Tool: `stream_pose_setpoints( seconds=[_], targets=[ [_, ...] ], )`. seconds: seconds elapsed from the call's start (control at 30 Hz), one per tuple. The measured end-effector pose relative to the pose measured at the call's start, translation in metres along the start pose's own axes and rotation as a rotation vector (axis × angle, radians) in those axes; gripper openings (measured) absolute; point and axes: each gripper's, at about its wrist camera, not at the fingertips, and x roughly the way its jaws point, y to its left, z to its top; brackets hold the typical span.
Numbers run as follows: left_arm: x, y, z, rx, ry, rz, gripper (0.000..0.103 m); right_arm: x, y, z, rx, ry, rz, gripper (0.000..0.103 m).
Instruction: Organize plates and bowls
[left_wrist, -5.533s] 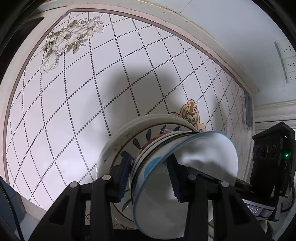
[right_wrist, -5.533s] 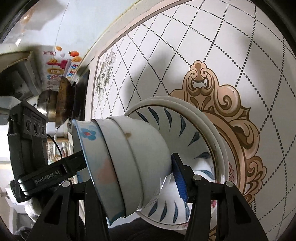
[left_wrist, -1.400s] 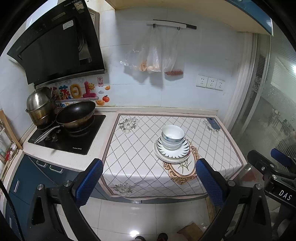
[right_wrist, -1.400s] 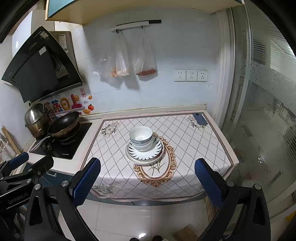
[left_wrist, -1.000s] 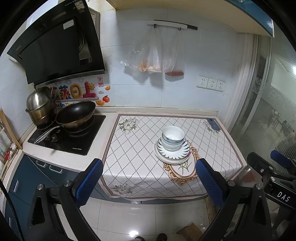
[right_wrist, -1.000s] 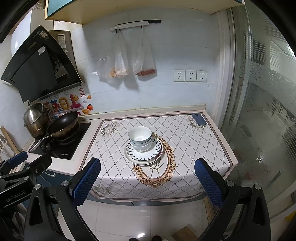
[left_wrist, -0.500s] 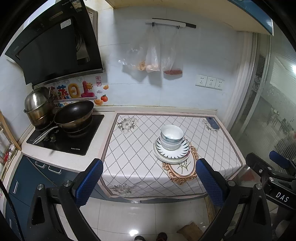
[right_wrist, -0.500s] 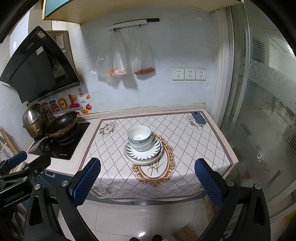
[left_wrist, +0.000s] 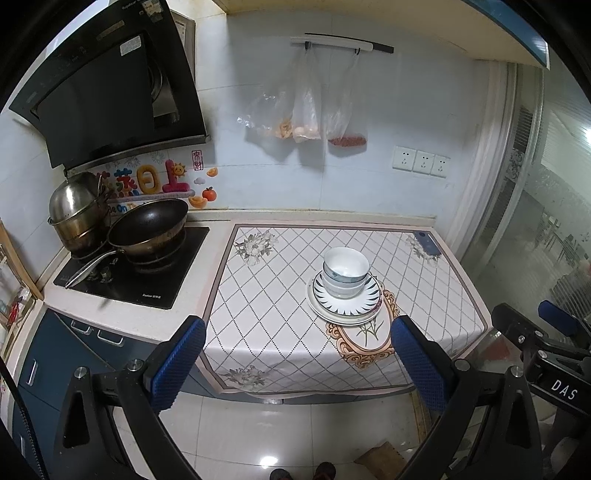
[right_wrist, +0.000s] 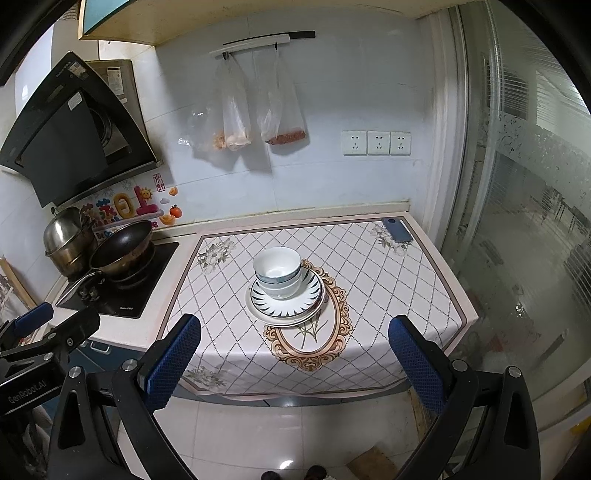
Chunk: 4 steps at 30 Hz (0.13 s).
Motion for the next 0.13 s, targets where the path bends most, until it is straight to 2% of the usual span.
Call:
stream_pose_setpoints(
  seconds=[0.13],
  targets=[
    [0.0019, -0.0005, -0.0003, 0.007, 0.0, 0.005, 0.103, 0.0039, 0.0011, 0.0008, -0.001, 0.009, -0.001, 0.103]
  ],
)
